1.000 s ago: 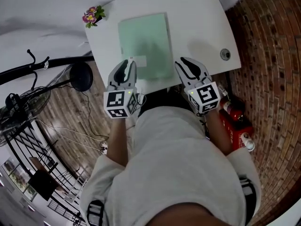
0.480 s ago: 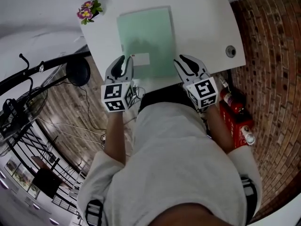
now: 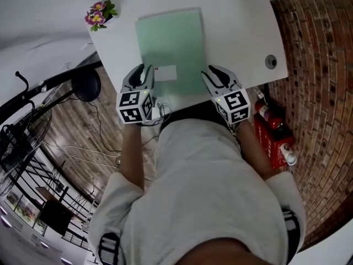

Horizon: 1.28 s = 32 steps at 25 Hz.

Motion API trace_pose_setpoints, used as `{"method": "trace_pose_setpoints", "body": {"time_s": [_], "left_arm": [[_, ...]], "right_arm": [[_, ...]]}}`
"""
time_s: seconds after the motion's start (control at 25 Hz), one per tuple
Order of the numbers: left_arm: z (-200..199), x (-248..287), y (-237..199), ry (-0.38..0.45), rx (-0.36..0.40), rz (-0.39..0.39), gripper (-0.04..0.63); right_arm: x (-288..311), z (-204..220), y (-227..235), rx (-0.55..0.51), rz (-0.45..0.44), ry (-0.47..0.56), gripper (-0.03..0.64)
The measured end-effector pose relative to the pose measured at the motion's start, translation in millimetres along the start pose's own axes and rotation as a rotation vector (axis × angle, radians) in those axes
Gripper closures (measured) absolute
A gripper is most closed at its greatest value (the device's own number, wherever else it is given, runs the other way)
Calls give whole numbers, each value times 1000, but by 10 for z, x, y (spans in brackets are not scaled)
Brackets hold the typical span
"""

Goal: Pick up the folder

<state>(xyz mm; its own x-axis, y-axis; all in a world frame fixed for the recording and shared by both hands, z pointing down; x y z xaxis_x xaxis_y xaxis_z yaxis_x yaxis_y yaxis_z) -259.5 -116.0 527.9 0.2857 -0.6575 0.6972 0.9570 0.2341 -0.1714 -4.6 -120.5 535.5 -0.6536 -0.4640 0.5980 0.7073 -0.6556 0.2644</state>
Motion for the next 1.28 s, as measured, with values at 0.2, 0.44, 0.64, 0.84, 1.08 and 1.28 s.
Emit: {"method": "trace_pose_setpoints", "body": {"time_s": [0.2,0.44,0.64,0.84,1.08,1.28], "left_arm": [[80,146,-140,-37,-45,3,483],[169,315,-272,-81,-111,31,466],[241,449,-342,-137,-91,39,423],[273,552,-431,-160,-127,60,389],[288,623,-502,-186,-180,98,362],[287,660,-541,-200,-223,138,351]], "right_arm": [[118,75,41,24,4,-47,485],[244,132,121,53,35,-97,477],[348,207,190,116,35,-144,471],[411,268,259,233,12,-159,445],[465,331,310,322,0,-187,422],[513,338,325,331,-2,-202,409]]}}
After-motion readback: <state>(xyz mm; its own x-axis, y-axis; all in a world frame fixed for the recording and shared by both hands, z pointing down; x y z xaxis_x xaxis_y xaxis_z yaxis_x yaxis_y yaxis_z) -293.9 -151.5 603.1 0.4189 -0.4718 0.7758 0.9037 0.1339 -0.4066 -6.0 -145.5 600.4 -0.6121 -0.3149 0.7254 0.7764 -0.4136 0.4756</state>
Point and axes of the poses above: the fingertips, and each gripper's own axes: x forward along the fingers, y to its right, z out of its underside, the point moved 7 cm from there along -x, backward along the fingers, and after that the axes turned 2 degrees about x, right-handed, at the moved point
